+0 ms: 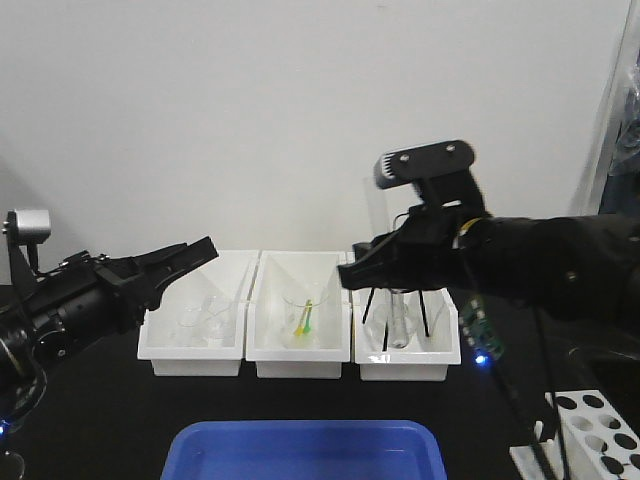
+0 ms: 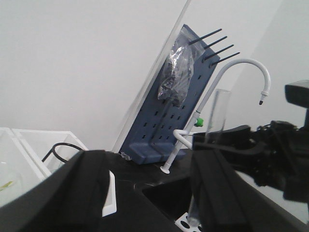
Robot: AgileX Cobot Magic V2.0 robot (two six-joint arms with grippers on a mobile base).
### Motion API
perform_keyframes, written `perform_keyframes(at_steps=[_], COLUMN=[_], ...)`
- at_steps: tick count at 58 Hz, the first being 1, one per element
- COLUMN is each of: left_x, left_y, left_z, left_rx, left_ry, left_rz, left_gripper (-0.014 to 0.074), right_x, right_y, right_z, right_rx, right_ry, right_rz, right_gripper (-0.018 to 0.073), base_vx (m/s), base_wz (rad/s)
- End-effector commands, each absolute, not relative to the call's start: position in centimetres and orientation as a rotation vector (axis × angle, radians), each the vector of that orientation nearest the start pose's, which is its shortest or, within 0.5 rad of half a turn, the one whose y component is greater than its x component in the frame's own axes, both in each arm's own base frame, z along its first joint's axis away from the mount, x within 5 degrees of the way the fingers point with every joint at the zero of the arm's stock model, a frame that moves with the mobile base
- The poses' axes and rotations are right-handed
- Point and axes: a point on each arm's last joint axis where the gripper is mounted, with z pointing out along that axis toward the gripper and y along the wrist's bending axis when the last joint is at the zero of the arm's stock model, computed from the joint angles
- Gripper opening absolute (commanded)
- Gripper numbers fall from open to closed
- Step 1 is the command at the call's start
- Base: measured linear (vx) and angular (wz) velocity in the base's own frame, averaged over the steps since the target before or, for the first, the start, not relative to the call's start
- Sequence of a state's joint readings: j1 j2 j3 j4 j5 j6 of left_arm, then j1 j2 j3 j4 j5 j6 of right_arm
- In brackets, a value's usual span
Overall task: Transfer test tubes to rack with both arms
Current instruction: 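Carry the tube with the right gripper over the white rack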
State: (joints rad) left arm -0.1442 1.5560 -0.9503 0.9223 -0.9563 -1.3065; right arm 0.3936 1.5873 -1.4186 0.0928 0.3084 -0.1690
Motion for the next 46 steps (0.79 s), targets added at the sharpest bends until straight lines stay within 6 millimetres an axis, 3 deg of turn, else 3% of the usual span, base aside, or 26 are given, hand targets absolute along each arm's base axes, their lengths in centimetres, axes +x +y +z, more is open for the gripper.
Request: perform_keyframes(at_steps=[1,10,19,24,46], left_x=[31.4,31.4,31.4,31.5,31.6], left_y=[-10.1,-10.1,-10.1,-10.1,-10.2], left_z=[34.3,34.3,34.3,34.2,33.8], left_rx=[0.238,0.241,0.24,0.239,0.277], left_ry=[1.377,1.378,1.38,1.383,1.414], left_rz=[-1.165,-1.164,-1.163,-1.161,-1.102], left_gripper=[0.0515,0.0515,0.0515,0.0515,0.0515], right_x=[33.3,30.2,27.0,25.7,23.1], right_y=[11.8,6.6,1.9,0.3,-0.6], right_z=[42.1,41.5,38.5,36.7,30.0], right_rx=[-0.389,-0.278,-0.166,-0.11,-0.056], right_ry=[1.691,1.634,1.592,1.614,1.489], right_rz=[0.185,0.075,-0.055,-0.093,-0.132], right_gripper=[-0.0009,-0.0009,-0.0009,-0.0009,-0.0008], base_vx=[0.0,0.0,0.0,0.0,0.0], base_wz=[0.0,0.0,0.0,0.0,0.0])
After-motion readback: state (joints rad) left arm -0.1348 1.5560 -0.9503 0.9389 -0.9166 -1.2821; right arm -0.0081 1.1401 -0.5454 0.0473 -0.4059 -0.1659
